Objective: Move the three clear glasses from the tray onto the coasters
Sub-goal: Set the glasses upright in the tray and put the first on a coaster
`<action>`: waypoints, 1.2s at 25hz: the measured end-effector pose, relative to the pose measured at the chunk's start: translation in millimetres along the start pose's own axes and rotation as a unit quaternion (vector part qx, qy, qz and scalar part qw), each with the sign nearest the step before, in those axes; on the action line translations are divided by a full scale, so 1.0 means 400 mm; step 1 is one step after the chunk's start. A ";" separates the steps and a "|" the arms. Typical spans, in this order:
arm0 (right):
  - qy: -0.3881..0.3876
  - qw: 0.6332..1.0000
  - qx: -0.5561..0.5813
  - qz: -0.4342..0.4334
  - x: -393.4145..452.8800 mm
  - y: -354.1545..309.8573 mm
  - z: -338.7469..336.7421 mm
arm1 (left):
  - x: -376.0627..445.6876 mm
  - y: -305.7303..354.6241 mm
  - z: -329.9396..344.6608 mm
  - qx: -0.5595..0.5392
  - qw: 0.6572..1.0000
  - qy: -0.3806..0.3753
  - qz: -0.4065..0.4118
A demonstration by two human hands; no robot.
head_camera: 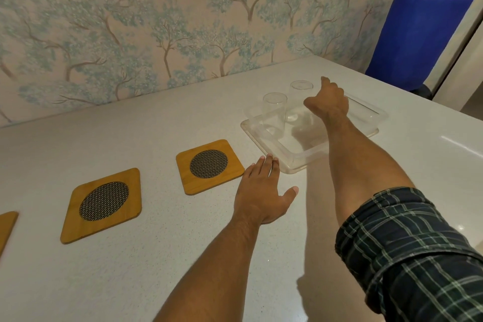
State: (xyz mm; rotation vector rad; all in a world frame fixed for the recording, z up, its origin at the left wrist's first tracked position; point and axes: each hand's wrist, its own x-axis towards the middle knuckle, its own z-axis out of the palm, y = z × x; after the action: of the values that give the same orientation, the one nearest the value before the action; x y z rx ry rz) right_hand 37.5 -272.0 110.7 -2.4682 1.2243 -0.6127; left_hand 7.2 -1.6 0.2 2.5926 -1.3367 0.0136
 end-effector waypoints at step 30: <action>0.104 0.992 -0.003 0.072 0.030 0.077 -0.011 | 0.001 -0.004 0.003 0.004 1.000 -0.003 0.005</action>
State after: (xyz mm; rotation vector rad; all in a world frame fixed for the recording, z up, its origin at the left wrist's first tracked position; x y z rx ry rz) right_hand 21.1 -300.2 103.1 -2.3400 1.4686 -0.8444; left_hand 8.7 -1.4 -1.1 2.5936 -1.3555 0.0132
